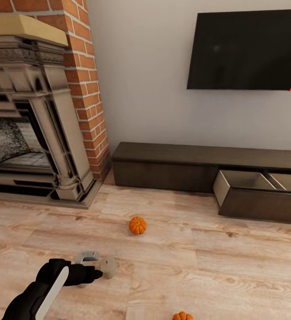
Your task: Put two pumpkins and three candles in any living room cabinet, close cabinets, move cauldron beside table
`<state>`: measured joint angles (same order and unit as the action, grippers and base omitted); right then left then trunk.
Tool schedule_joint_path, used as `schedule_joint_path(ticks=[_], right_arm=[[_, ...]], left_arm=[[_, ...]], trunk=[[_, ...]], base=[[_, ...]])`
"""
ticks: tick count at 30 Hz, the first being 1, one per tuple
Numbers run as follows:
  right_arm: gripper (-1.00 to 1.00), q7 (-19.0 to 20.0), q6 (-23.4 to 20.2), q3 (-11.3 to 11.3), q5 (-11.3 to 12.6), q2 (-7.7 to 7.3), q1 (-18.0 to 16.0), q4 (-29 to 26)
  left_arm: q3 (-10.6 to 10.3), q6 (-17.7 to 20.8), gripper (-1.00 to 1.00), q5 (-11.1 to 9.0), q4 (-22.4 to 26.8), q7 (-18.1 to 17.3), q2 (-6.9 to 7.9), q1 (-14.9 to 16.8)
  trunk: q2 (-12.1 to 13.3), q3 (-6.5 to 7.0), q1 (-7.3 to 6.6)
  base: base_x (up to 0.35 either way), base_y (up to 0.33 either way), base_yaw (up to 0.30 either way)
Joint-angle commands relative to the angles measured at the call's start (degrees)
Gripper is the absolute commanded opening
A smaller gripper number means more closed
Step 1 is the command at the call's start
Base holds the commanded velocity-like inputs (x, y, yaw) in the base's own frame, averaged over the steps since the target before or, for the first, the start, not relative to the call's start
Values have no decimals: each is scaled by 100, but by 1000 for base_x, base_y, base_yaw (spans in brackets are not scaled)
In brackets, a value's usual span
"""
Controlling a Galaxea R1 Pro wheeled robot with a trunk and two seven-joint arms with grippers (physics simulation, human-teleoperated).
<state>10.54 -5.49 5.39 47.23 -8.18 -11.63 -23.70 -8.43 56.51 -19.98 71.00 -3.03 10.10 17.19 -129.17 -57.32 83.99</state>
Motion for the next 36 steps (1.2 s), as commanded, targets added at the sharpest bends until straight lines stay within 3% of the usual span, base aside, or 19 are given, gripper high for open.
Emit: schedule_joint_path(ticks=[1,3,6,10,14,17,22,30,36], right_arm=[[100,-42,-66,33,-31,-4,-3,-118],[100,-371,-373,28,-195,2,-9,-526],[100,-1216,-1015,25,-285,23,-22,-1388],[100,-2665,-1890,24,-254,201,-278,-2645],[100,-3432,-2163,33,-272,500,-802,-2832],[100,-3884,-2229,66,-303,739,-1062,-2530],[100,-4044,-2245,259,-334,850,-1196,-2168],[100,-4055,-2208,304,-283,868,-1218,-2094],[100,-3750,-1880,311,-277,850,-1219,-2108]], left_arm=[[-7,18,100,32,3,-32,3,3],[-9,18,100,30,6,-31,2,3],[-4,18,100,29,9,-31,1,3],[-1,18,100,29,10,-31,5,3],[5,18,100,29,17,-31,9,3],[6,18,100,29,19,-33,10,3],[8,18,100,29,19,-35,8,3],[7,20,100,29,88,-33,10,3],[14,20,100,30,110,-36,17,3]], trunk=[[-44,-23,22],[-124,-59,66],[-244,-113,131],[-405,-185,219],[-565,-257,307],[-685,-311,373],[-886,-400,483],[-1207,-544,659],[-1409,-656,771]], base=[[-46,0,0],[-129,0,0],[-120,0,0],[-33,0,0],[-6,0,0],[-1,0,0],[0,0,0],[0,0,0],[0,0,0]])
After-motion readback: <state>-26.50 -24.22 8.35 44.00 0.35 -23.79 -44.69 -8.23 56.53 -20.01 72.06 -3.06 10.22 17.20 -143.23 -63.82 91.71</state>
